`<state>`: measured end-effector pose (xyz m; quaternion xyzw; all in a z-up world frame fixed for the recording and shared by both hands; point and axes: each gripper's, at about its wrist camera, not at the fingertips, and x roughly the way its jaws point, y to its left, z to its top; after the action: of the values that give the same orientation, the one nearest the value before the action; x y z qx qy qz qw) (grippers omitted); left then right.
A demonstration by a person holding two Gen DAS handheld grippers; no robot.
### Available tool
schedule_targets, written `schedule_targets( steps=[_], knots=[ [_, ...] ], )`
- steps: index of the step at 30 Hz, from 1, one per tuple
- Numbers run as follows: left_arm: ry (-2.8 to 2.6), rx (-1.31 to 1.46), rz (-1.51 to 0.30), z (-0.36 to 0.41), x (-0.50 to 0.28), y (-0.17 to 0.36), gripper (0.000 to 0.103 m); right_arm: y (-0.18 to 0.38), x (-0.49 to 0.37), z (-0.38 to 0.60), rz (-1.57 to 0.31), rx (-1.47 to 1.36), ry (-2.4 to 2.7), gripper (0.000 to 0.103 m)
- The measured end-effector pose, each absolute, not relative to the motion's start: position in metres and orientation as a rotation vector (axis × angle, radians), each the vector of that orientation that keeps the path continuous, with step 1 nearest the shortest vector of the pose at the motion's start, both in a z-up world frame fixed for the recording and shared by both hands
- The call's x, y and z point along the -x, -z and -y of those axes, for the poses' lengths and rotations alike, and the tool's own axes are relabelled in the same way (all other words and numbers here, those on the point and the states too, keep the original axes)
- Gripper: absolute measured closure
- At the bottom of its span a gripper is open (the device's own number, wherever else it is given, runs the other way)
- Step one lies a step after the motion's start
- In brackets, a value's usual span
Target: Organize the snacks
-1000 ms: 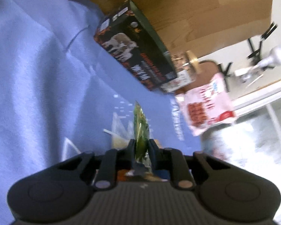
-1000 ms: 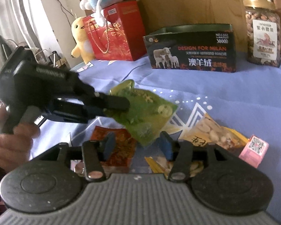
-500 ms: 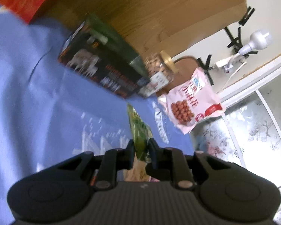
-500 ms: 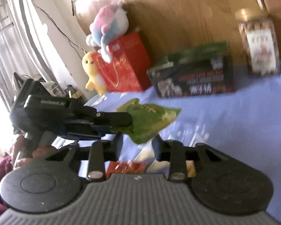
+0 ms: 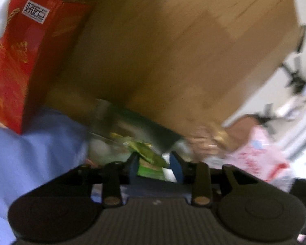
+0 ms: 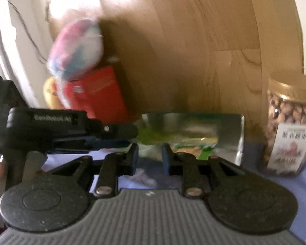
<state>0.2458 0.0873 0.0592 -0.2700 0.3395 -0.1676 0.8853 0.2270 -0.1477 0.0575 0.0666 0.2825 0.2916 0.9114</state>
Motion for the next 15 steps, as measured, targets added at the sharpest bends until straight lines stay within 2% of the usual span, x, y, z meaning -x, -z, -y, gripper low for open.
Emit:
schedule_targets(
  steps=[5,10,15],
  knots=[
    [0.360,0.545,-0.663,-0.090,-0.223,-0.057,0.067,-0.054,-0.203,0.180,-0.574,-0.188,-0.598,0.074],
    [0.420,0.524,-0.612,-0.087,-0.177,-0.065,0.067,-0.048,-0.137,0.240,-0.555,-0.312,-0.526,0.072],
    [0.517,0.489,-0.688,-0.065,-0.135,-0.042,0.067,-0.030,-0.059,0.268,-0.586,-0.346,-0.425,0.066]
  ],
)
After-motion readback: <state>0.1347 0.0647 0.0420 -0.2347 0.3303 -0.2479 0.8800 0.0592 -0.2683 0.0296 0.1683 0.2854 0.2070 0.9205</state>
